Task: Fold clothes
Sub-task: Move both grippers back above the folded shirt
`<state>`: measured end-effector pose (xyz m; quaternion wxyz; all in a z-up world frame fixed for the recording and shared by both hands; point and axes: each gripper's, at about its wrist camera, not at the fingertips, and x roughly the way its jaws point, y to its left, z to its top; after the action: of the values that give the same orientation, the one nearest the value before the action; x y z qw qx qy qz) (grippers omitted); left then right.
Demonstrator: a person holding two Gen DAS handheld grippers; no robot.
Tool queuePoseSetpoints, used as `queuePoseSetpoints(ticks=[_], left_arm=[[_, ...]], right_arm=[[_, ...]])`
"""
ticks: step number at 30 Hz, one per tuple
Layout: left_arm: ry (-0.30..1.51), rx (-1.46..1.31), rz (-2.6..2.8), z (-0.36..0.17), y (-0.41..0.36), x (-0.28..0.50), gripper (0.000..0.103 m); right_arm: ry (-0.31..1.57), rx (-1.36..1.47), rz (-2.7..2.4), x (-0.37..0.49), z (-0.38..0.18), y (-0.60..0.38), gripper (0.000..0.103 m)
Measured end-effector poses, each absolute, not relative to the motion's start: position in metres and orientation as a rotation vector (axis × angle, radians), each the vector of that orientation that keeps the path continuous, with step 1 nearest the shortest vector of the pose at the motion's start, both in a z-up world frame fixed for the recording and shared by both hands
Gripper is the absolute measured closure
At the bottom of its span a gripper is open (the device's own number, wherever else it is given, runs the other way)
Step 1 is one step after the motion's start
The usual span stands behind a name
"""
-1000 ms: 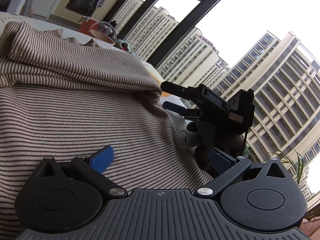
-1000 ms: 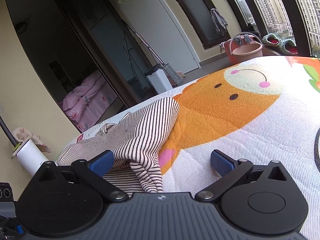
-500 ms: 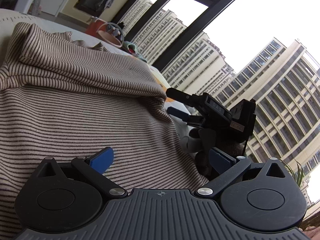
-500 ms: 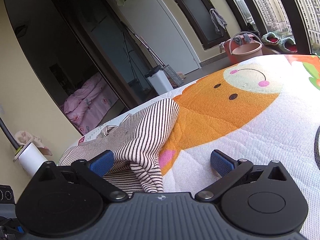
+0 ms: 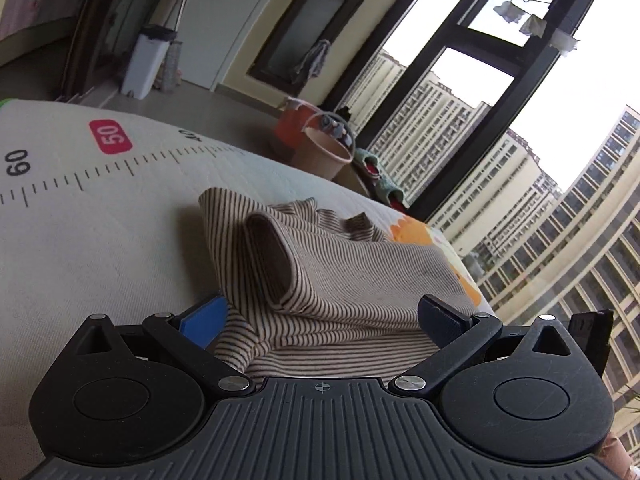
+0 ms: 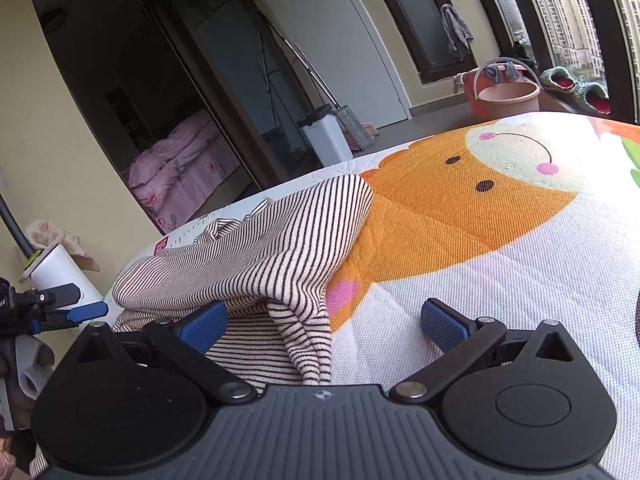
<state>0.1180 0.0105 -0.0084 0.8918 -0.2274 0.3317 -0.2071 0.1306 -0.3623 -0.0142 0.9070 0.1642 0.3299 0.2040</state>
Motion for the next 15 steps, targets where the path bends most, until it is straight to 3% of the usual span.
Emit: queuePoseSetpoints(ticks=[5, 9, 11, 13, 15], left_arm=[[0.714, -0.547, -0.442, -0.015, 0.019, 0.147, 0.0], [0.708, -0.501, -0.412, -0.01, 0.024, 0.165, 0.0], [0.697, -0.446, -0.409, -0.005, 0.022, 0.173, 0.0], [0.689, -0.383, -0.417, -0.003, 0.015, 0.18, 0.0], [0.663, -0.358, -0.417, -0.005, 0.007, 0.177, 0.0]], right_arm=[[0.747, 0.089, 0.38, 0.131, -0.005, -0.328, 0.0], [0.709, 0.08, 0.388, 0.131, 0.021, -0.323, 0.001], [0.643, 0.1, 0.384, 0.138, 0.046, -0.324, 0.006], [0.614, 0.111, 0.391, 0.156, 0.069, -0.318, 0.031], [0.621, 0.119, 0.402, 0.181, 0.082, -0.305, 0.047]])
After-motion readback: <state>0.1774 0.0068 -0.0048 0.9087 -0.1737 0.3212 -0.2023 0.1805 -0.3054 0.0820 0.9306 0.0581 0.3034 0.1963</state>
